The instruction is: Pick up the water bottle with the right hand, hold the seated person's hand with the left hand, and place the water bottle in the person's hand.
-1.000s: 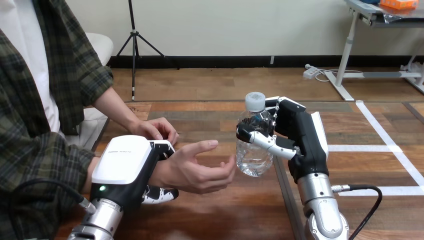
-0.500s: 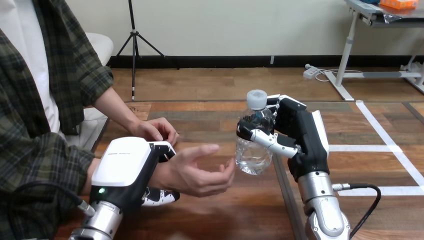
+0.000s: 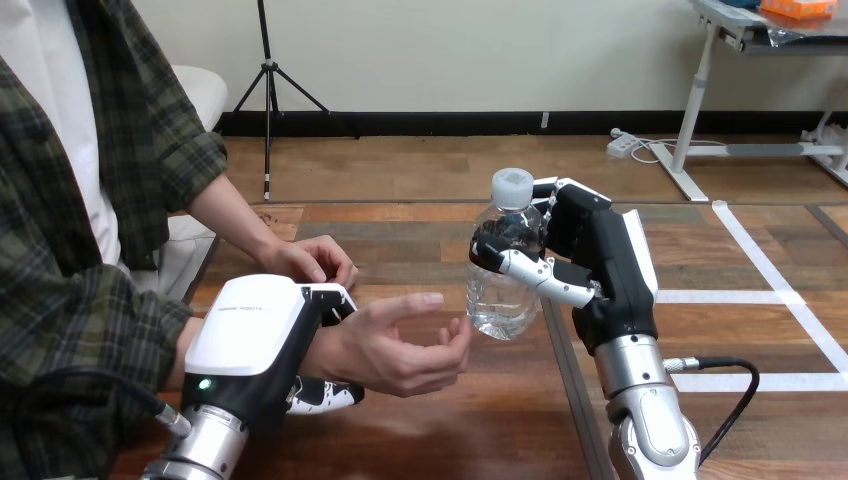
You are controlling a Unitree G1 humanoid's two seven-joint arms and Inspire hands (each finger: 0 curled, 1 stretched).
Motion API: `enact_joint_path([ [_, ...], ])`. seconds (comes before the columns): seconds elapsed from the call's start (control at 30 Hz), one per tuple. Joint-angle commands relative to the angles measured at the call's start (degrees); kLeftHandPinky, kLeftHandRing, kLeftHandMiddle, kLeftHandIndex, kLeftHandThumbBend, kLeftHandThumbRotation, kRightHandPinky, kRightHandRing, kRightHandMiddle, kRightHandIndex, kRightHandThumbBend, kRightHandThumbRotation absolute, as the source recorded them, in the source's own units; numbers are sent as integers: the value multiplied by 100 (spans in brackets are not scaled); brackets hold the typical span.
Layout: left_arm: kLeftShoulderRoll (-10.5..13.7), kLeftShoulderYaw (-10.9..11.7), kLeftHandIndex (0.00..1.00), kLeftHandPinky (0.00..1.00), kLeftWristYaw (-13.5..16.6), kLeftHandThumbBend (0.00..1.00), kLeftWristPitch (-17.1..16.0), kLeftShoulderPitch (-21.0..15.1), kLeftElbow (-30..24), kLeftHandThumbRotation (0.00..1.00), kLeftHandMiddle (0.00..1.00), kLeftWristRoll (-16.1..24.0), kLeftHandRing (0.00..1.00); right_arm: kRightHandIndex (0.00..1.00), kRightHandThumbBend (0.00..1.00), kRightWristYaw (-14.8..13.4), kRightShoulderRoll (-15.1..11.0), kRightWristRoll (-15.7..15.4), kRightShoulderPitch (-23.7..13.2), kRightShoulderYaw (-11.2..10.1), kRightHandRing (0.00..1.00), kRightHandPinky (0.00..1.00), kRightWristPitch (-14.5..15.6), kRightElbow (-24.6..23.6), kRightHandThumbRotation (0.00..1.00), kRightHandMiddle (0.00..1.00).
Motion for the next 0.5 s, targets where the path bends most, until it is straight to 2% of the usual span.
enact_joint_path([
  [0.0,-121,-12,50,47,72,87,-194,-90,-342,0,51,-10,49,51,62,5,34,68,-533,-32,40,37,-94,-438,0,46],
  [0.2,-88,-11,50,47,29,87,-269,-41,-497,0,51,-19,49,51,62,11,28,18,-567,4,39,37,-112,-469,0,46],
  [0.3,-99,2,49,47,25,87,-339,-35,-518,0,51,-78,49,50,61,47,-20,-42,-631,37,39,37,-220,-399,0,46],
  [0.4,-87,12,49,46,19,87,-419,-5,-580,0,50,-97,49,50,62,-97,-66,-196,-707,53,39,36,-289,-301,0,45],
  [0.47,-79,17,49,46,10,87,-440,21,-644,0,50,-80,48,50,63,-72,-72,-194,-744,48,39,37,-221,-291,0,45],
])
